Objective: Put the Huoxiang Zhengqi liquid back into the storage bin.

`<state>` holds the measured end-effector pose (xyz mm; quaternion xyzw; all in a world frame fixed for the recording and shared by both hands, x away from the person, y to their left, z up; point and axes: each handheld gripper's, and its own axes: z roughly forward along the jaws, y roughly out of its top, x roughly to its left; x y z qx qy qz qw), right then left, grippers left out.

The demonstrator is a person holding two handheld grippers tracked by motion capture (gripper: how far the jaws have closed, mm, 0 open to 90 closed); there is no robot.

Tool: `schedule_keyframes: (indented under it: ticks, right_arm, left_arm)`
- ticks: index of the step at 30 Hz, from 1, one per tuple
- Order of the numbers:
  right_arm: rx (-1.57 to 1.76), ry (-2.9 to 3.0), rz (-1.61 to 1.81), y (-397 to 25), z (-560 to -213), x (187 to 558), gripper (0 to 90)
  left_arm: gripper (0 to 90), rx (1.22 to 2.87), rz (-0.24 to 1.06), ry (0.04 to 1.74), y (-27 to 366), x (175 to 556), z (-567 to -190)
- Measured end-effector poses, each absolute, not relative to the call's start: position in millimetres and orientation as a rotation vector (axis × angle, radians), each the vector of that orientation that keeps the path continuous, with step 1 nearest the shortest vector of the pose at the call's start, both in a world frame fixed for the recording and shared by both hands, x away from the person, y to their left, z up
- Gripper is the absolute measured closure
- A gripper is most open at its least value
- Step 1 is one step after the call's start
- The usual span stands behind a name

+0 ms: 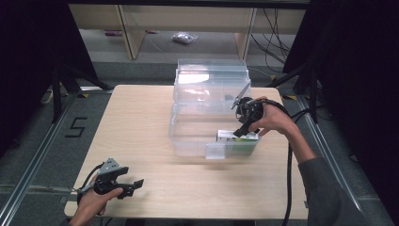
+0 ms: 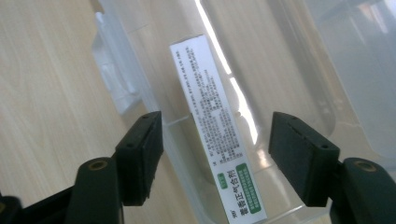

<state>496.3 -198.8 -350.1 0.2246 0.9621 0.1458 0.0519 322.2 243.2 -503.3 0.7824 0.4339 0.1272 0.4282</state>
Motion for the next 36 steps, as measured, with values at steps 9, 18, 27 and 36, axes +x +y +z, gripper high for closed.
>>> schedule_keyframes:
  ticks: [9, 18, 27, 36]
  right_arm:
    - [0.839, 2.824, 0.611, -207, -350, 481, 27.7]
    - [0.91, 2.749, 0.723, -214, -352, 467, 22.1]
    - [0.935, 2.718, 0.798, -216, -356, 448, 22.0]
    - [0.912, 2.688, 0.873, -219, -362, 435, 21.6]
  left_arm:
    - [16.1, 1.959, 0.318, 1.083, 244, 322, -503]
    - [16.1, 1.983, 0.313, 1.071, 245, 323, -503]
    - [16.1, 1.962, 0.314, 1.083, 244, 322, -503]
    - [16.0, 2.0, 0.312, 1.065, 246, 323, -503]
